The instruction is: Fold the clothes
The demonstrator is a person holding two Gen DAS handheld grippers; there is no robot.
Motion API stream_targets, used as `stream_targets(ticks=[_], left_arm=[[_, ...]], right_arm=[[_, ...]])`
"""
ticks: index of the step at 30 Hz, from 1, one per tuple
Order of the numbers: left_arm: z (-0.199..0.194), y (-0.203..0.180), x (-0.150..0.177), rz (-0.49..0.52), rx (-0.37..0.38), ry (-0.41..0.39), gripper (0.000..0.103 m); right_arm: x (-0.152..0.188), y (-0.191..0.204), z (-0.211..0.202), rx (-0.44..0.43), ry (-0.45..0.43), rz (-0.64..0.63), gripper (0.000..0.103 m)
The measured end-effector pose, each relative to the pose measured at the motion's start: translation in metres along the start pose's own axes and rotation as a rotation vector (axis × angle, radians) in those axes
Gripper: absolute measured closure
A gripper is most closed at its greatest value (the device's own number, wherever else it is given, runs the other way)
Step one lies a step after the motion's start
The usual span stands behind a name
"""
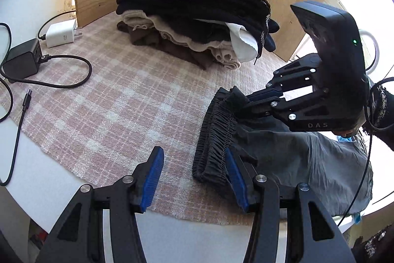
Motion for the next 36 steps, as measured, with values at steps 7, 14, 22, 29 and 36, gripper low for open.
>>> stream_targets(ticks=[7, 14, 22, 29, 36], left_arm=[[0.01, -0.019, -0.009, 0.185, 0.054, 0.073, 0.048], [0.039, -0.038, -0.026, 0.387, 0.196, 0.178, 0.034], [0.066, -0.052, -0.029, 0.391, 0.354, 0.322, 0.083], [0.037, -0.068, -0.045, 0.235, 0.272, 0.358, 0.09], [0.008, -0.107, -0.062, 0.123, 0.248, 0.326, 0.09]], right_arm=[[0.021, 0.028, -0.029, 0.059, -0.089, -0.073, 0.095], [0.021, 0.032, -0.036, 0.059, -0.13, -0.053, 0.096], [0.021, 0.027, -0.049, 0.089, -0.17, -0.035, 0.096], [0.093, -0.025, -0.111, 0.143, -0.321, 0.582, 0.068], [0.215, 0.017, -0.099, 0.275, -0.262, 1.026, 0.064]])
Point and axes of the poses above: each gripper's, at about its wrist camera, not at the fingertips, and z roughly the way its jaws point, y to its left, x to its underside, the point moved 4 cm from there along z, roughly the way its jaws point, and after that the axes turned 3 degrees about x, right-handed, at the moved point
